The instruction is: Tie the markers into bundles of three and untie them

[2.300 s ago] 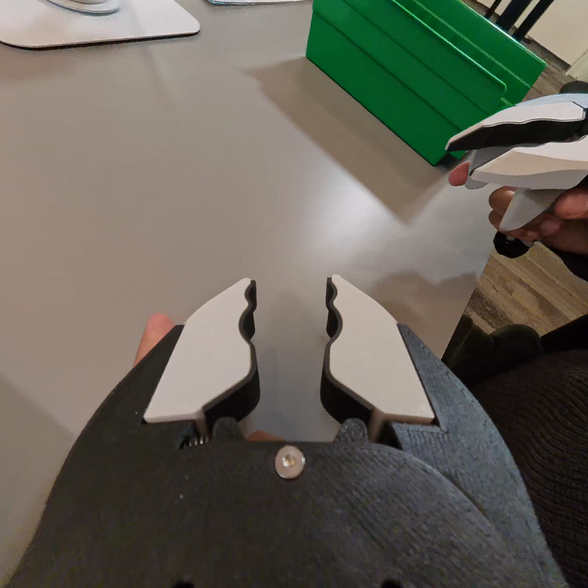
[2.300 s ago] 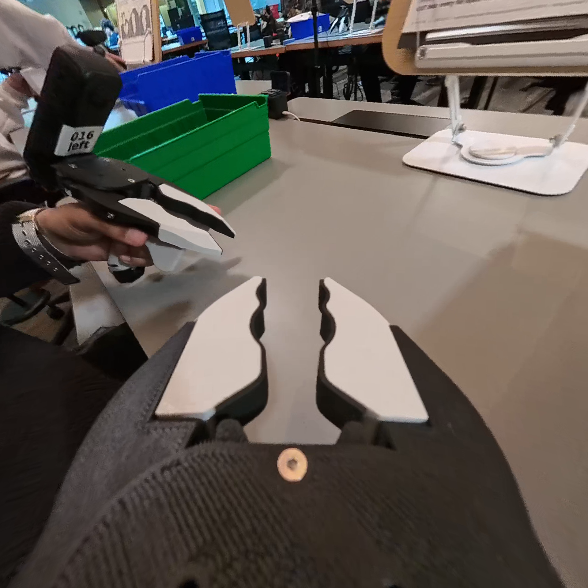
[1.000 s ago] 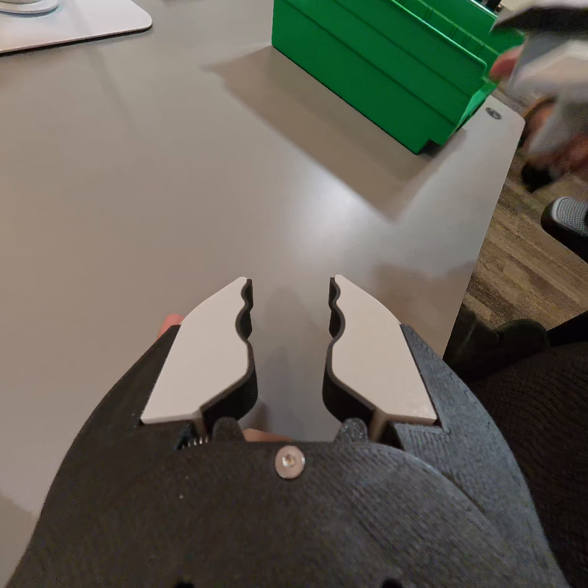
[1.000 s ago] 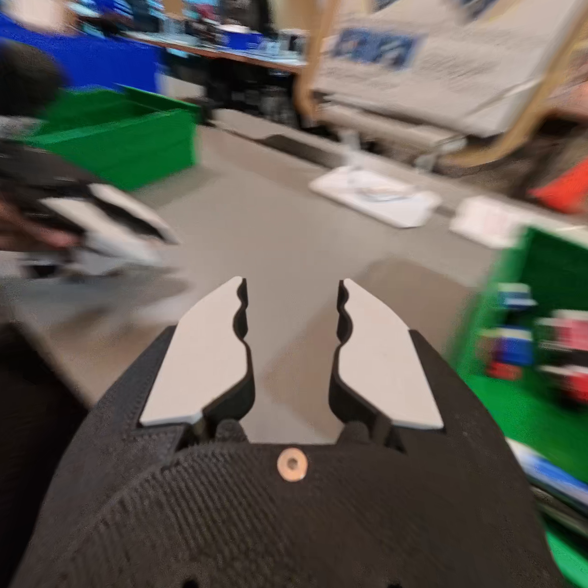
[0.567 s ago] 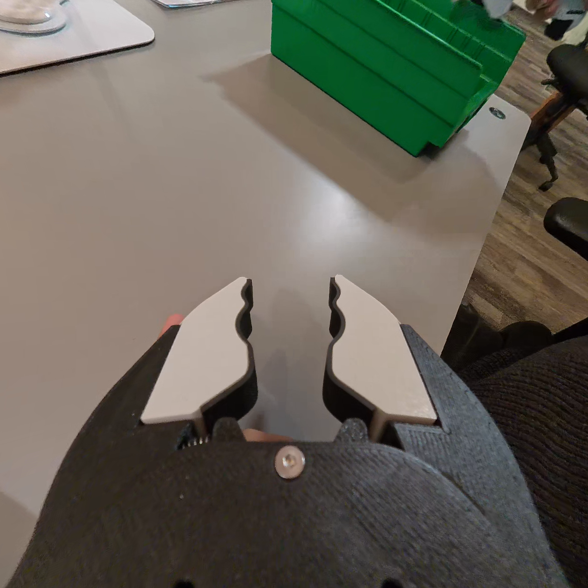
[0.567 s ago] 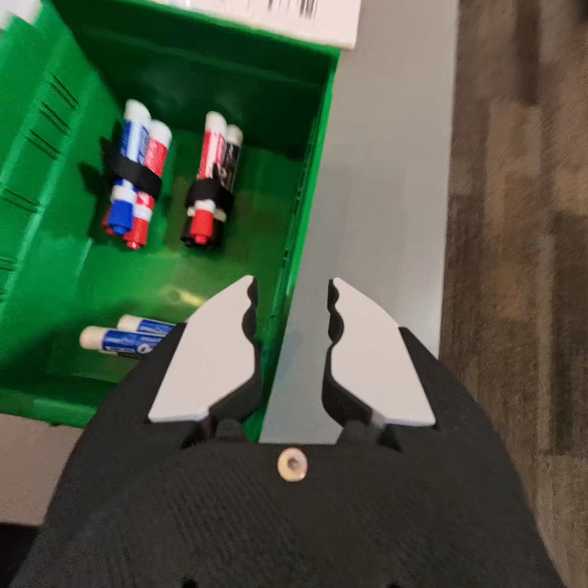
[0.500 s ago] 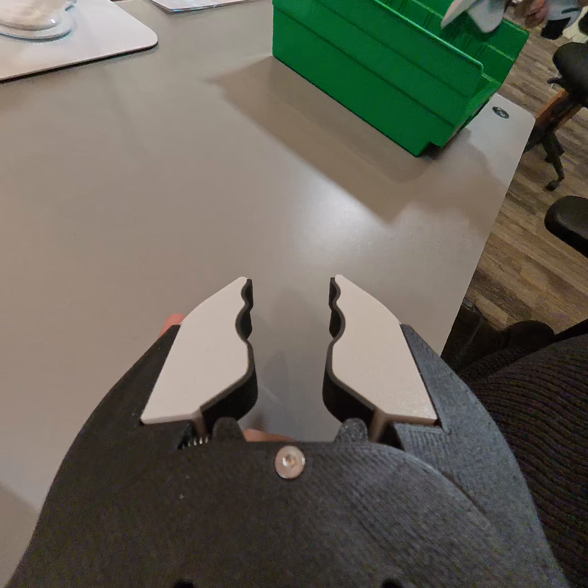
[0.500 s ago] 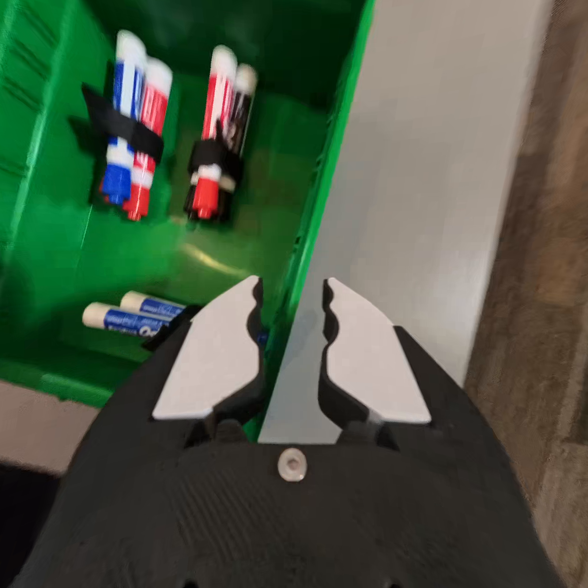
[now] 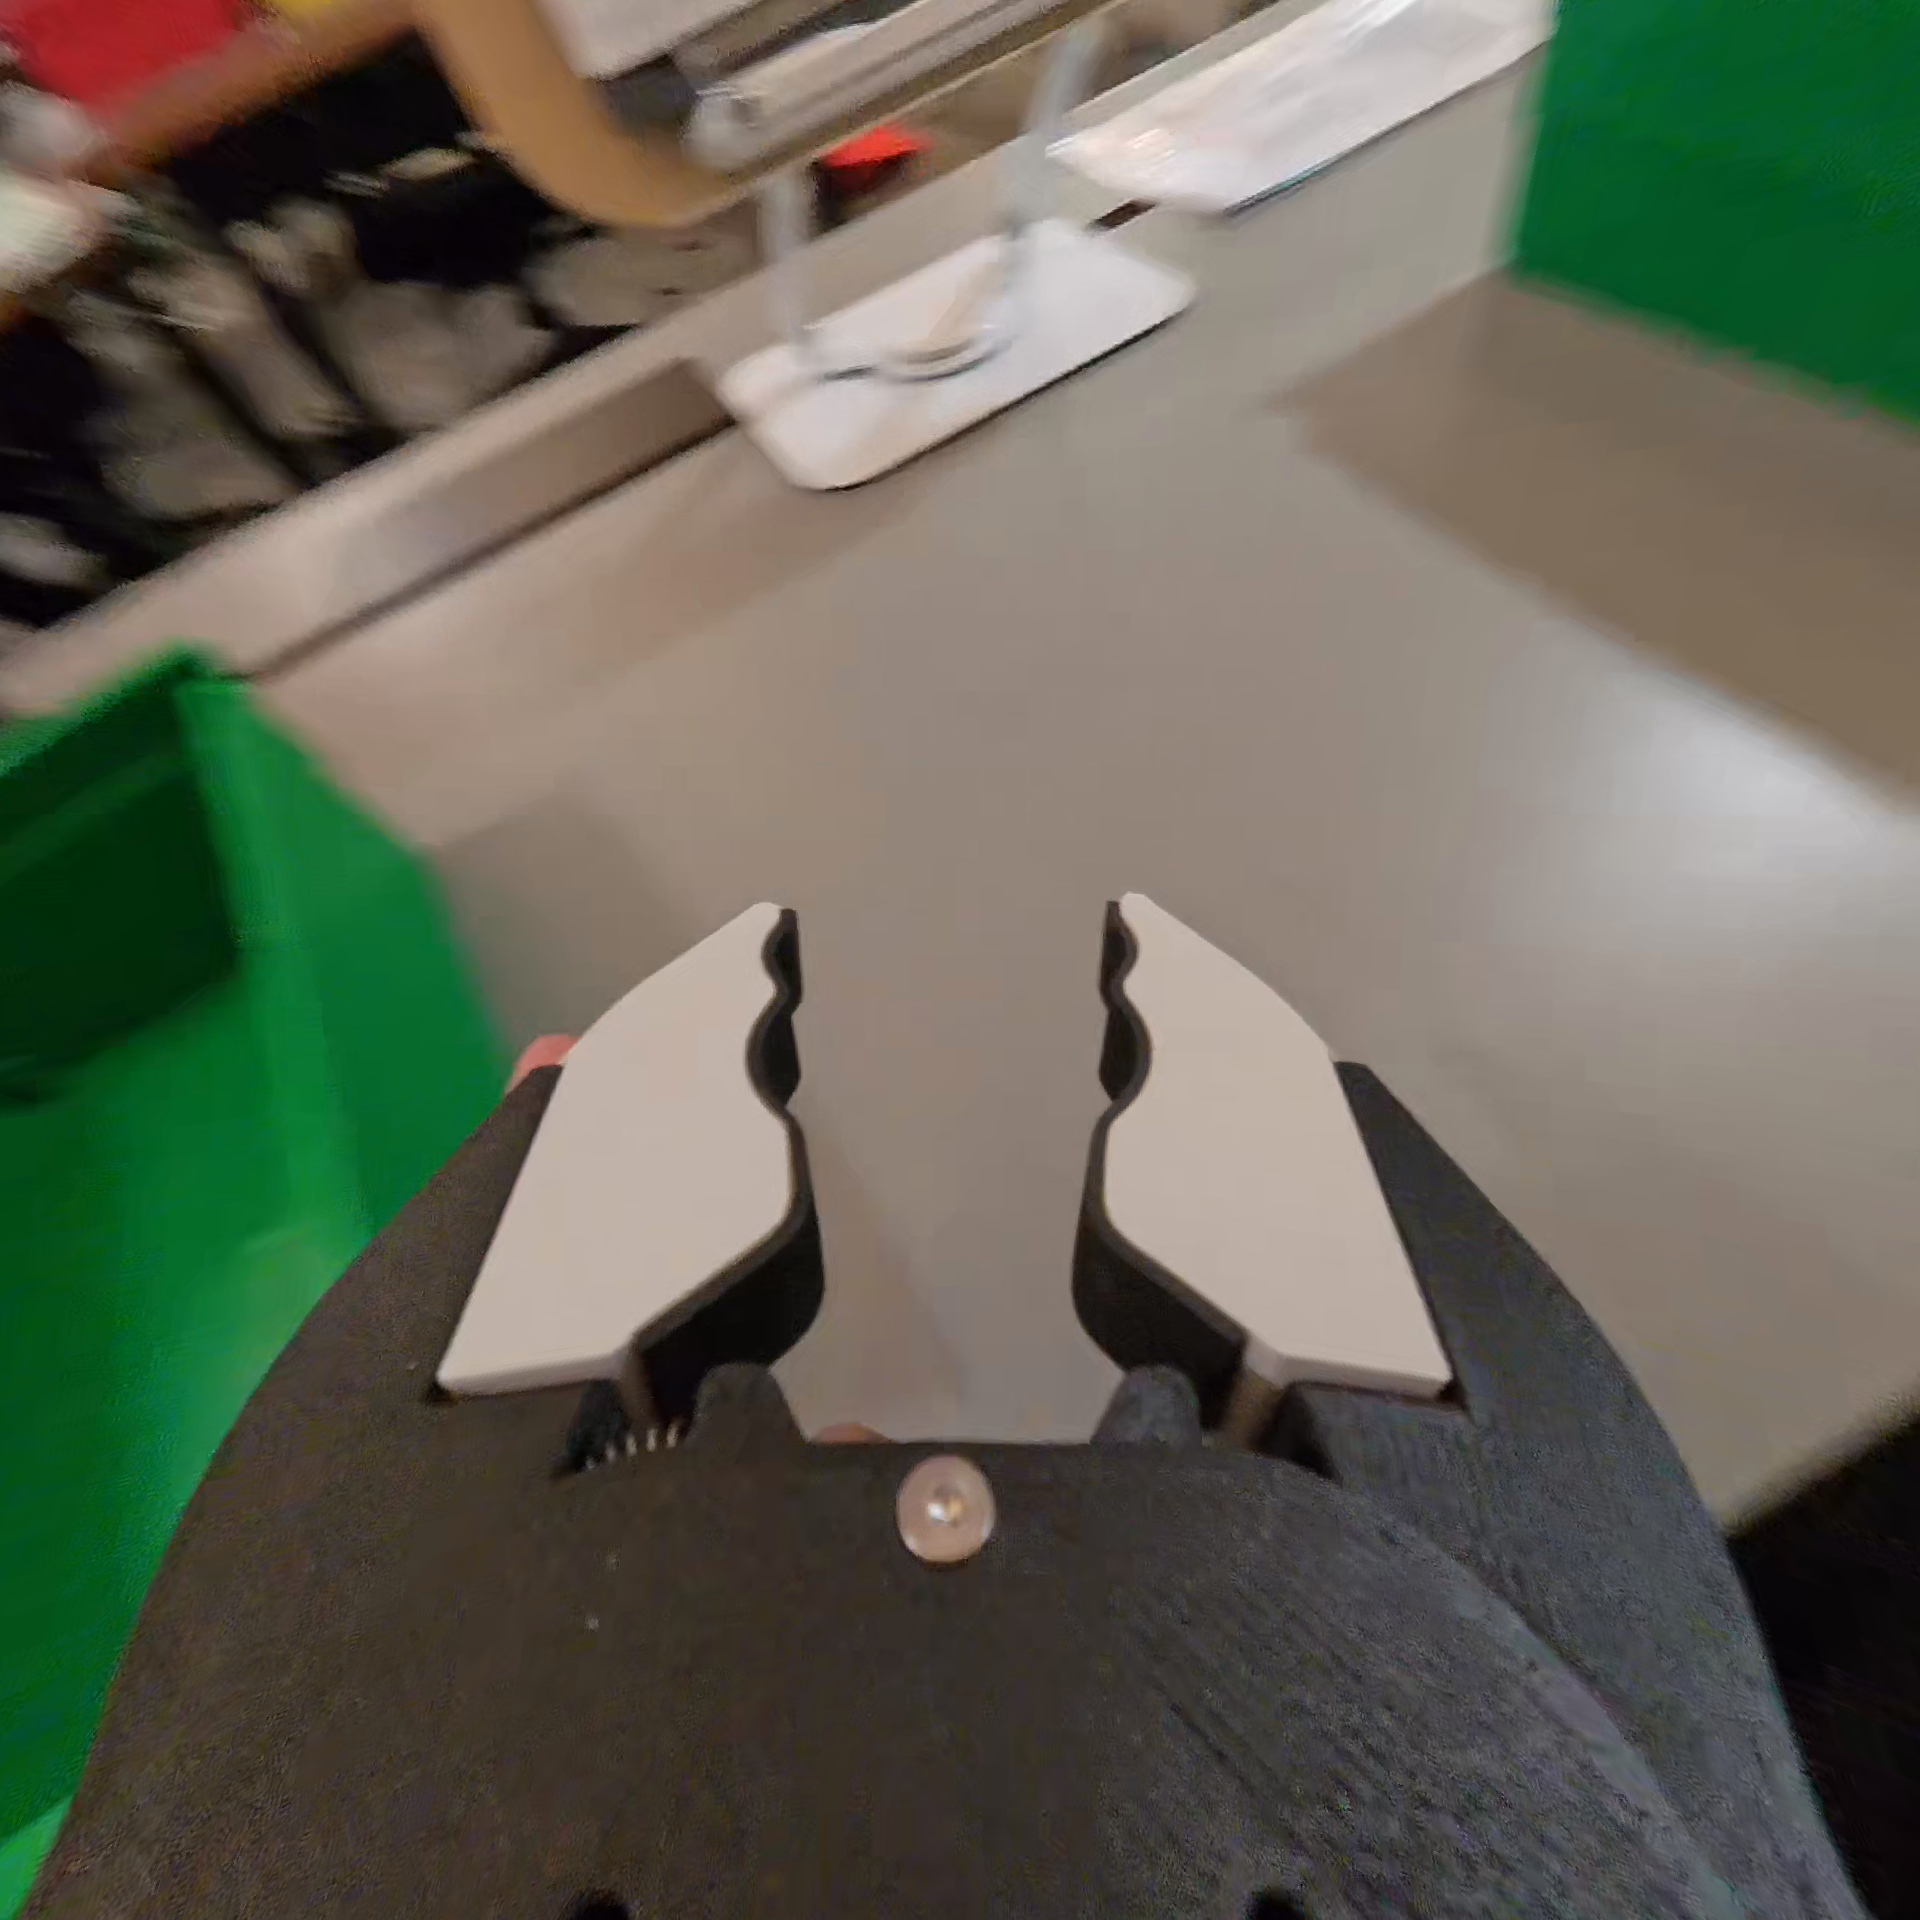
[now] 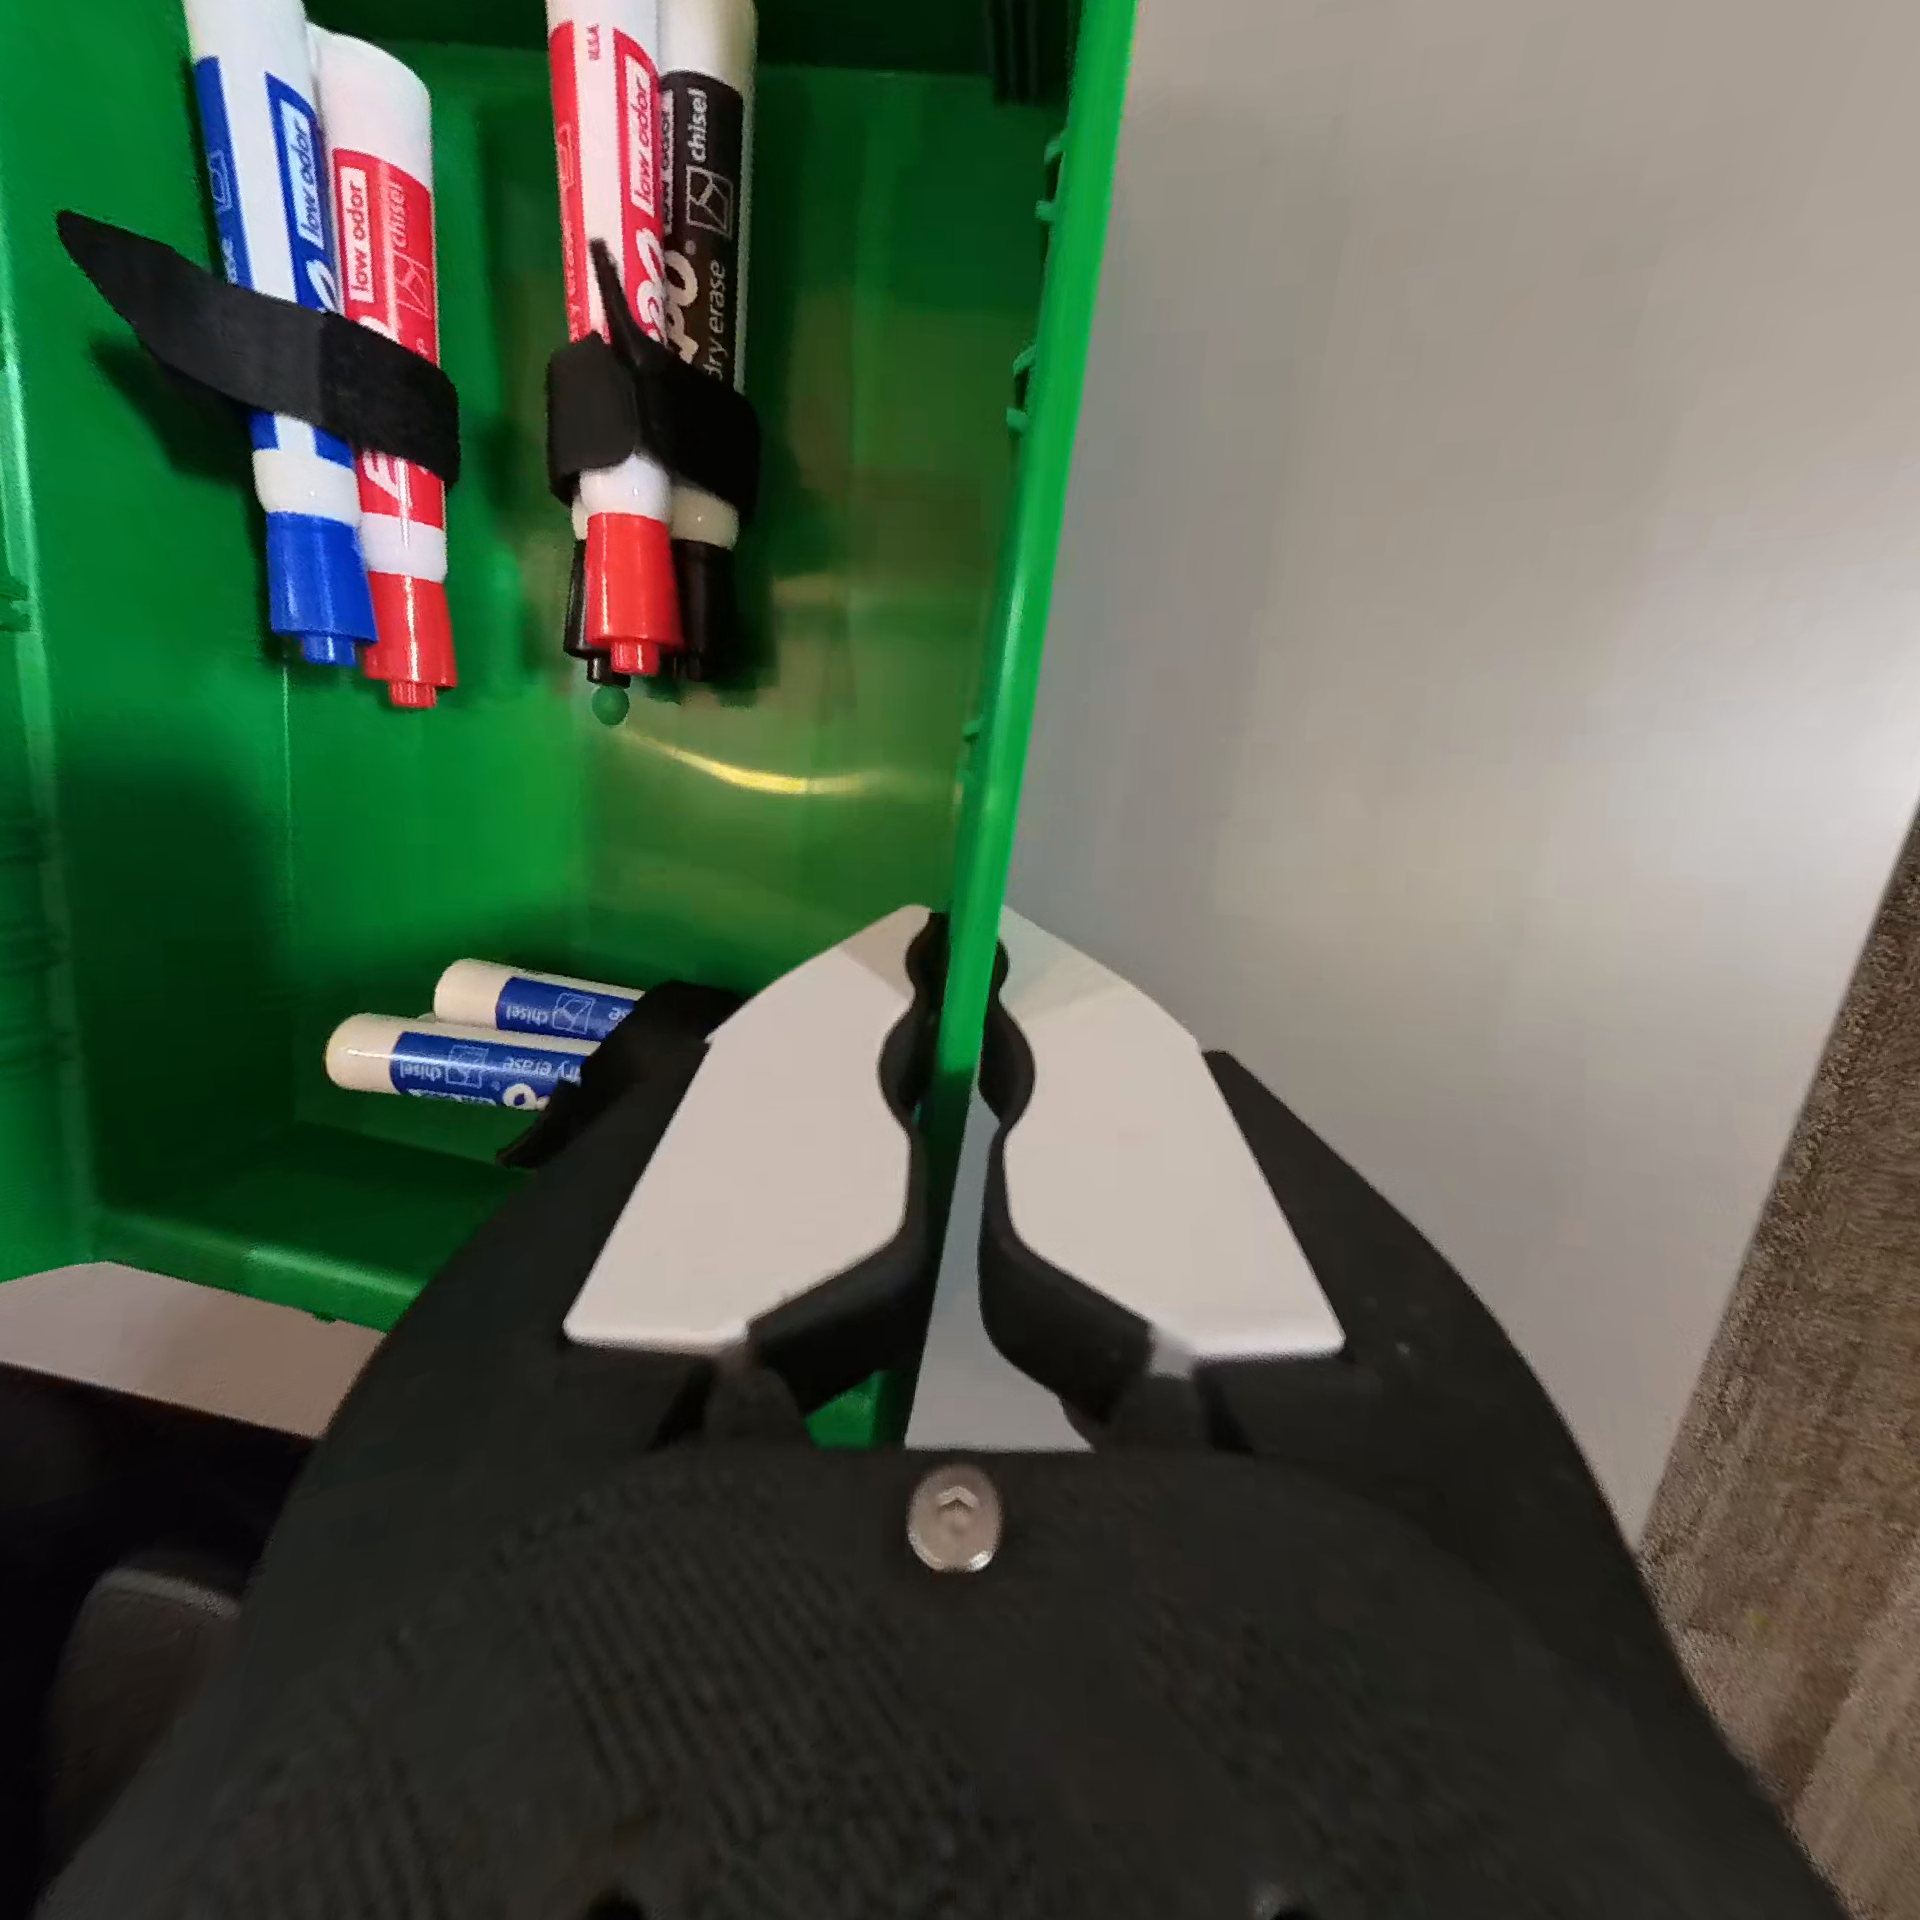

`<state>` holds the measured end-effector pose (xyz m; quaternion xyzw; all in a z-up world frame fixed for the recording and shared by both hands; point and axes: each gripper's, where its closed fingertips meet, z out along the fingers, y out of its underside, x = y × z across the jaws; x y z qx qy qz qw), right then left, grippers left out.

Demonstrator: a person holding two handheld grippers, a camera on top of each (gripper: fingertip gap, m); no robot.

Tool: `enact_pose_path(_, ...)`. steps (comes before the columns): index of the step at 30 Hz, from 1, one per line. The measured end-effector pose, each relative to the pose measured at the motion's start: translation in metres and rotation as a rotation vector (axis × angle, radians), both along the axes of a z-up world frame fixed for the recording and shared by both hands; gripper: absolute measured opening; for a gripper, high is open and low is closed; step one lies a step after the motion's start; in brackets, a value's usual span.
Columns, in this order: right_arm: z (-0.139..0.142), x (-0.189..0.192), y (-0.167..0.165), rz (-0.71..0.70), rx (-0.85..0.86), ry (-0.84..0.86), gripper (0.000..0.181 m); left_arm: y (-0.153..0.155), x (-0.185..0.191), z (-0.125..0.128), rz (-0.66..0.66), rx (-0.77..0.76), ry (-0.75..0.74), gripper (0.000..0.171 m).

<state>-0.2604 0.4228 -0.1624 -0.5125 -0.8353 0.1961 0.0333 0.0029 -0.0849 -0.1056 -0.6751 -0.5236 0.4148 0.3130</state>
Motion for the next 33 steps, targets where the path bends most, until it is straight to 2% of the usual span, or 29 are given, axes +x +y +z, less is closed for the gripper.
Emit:
enact_pose_path(2, 0.0, 0.006, -0.007, 0.005, 0.012, -0.009, 0.004, -0.048, 0.01, 0.01, 0.18, -0.238, 0.033, 0.069)
enact_pose_path(4, 0.0, 0.013, -0.015, 0.01, 0.015, -0.014, 0.004, -0.084, 0.022, 0.02, 0.315, -0.361, 0.082, 0.072)
enact_pose_path(6, 0.0, 0.02, -0.026, 0.029, 0.012, -0.023, 0.005, -0.107, 0.027, 0.016, 0.369, -0.36, 0.069, 0.073)
enact_pose_path(11, 0.0, 0.03, -0.057, 0.066, 0.013, -0.036, 0.005, -0.15, 0.019, -0.016, 0.453, -0.213, -0.057, 0.074)
enact_pose_path(13, 0.0, 0.033, -0.073, 0.067, 0.014, -0.047, 0.004, -0.152, 0.015, -0.032, 0.42, -0.13, -0.115, 0.058)
enact_pose_path(15, 0.0, 0.036, -0.09, 0.071, 0.02, -0.054, 0.004, -0.139, 0.013, -0.038, 0.319, -0.043, -0.135, 0.021)
enact_pose_path(18, 0.0, 0.043, -0.118, 0.083, 0.034, -0.059, 0.004, -0.153, 0.021, -0.035, 0.338, -0.183, -0.173, 0.009)
enact_pose_path(19, 0.0, 0.045, -0.13, 0.085, 0.033, -0.058, 0.004, -0.156, 0.024, -0.033, 0.33, -0.185, -0.17, 0.007)
enact_pose_path(21, 0.0, 0.048, -0.156, 0.085, 0.031, -0.058, 0.004, -0.159, 0.026, -0.028, 0.289, -0.135, -0.158, 0.007)
enact_pose_path(26, 0.0, 0.062, -0.242, 0.159, 0.072, -0.051, 0.004, -0.168, 0.028, 0.008, 0.281, -0.035, -0.054, 0.007)
enact_pose_path(30, 0.0, 0.076, -0.328, 0.217, 0.061, -0.029, 0.004, -0.179, 0.044, 0.024, 0.282, -0.1, -0.019, 0.007)
enact_pose_path(33, 0.0, 0.09, -0.392, 0.273, 0.06, -0.016, 0.005, -0.188, 0.059, 0.049, 0.333, -0.152, 0.028, 0.007)
